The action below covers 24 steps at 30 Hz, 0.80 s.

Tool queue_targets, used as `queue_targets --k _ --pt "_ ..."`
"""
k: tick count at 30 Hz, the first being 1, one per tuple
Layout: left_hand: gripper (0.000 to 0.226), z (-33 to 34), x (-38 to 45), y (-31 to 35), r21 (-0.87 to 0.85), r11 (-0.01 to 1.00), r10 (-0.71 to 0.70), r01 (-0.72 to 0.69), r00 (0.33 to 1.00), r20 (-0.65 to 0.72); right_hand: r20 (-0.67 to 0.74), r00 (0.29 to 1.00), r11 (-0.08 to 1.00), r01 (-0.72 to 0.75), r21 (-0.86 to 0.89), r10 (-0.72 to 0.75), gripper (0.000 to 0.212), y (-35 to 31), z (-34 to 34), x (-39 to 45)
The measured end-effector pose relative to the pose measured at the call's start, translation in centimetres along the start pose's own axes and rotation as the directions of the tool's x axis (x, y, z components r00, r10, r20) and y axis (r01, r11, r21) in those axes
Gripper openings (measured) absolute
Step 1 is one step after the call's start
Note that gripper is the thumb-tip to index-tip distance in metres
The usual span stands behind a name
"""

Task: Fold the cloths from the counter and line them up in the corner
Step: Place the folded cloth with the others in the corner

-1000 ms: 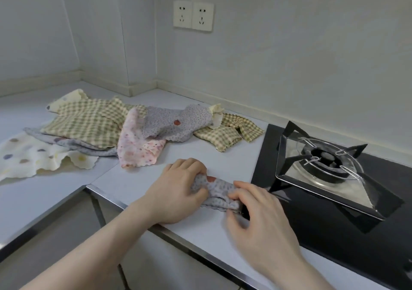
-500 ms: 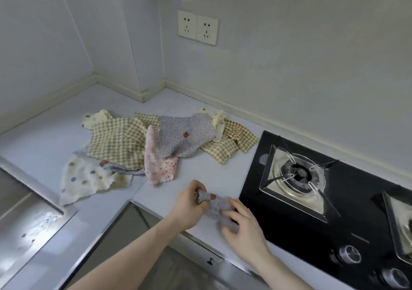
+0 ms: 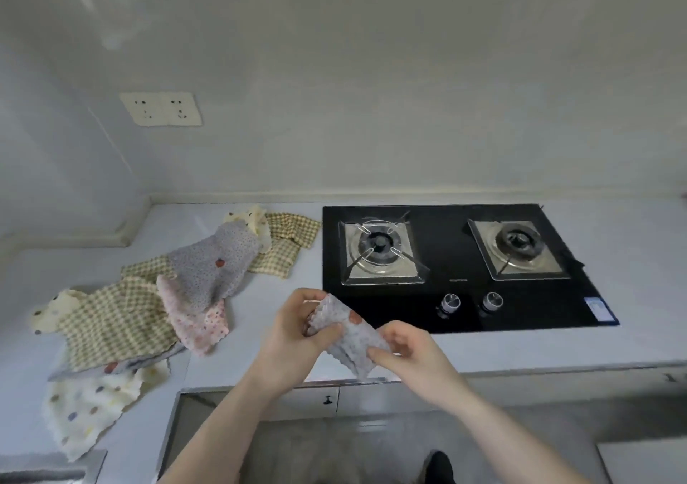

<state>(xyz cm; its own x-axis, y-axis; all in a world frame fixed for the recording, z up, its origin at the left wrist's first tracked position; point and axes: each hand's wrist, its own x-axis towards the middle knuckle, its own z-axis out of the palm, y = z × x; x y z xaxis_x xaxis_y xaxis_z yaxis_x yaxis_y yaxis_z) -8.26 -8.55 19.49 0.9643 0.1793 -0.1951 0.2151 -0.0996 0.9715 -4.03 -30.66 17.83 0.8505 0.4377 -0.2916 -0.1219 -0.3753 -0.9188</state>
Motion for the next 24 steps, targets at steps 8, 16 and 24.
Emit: queue_targets --k 8,16,24 --pt "0.029 9.4 2.7 5.5 0.090 0.993 0.059 -0.071 0.990 0.129 -0.266 0.964 0.976 0.046 0.213 0.013 0.010 1.4 -9.6 -3.5" --pt "0.020 28.7 4.0 9.9 0.174 0.981 0.036 -0.079 0.971 0.236 -0.474 0.878 0.953 0.086 0.290 0.065 0.014 7.1 -26.5 -11.4" --pt "0.013 45.7 4.1 13.1 0.266 0.946 0.084 -0.186 0.933 0.351 -0.470 0.869 0.942 0.010 0.335 0.157 0.029 12.1 -41.3 -18.3"
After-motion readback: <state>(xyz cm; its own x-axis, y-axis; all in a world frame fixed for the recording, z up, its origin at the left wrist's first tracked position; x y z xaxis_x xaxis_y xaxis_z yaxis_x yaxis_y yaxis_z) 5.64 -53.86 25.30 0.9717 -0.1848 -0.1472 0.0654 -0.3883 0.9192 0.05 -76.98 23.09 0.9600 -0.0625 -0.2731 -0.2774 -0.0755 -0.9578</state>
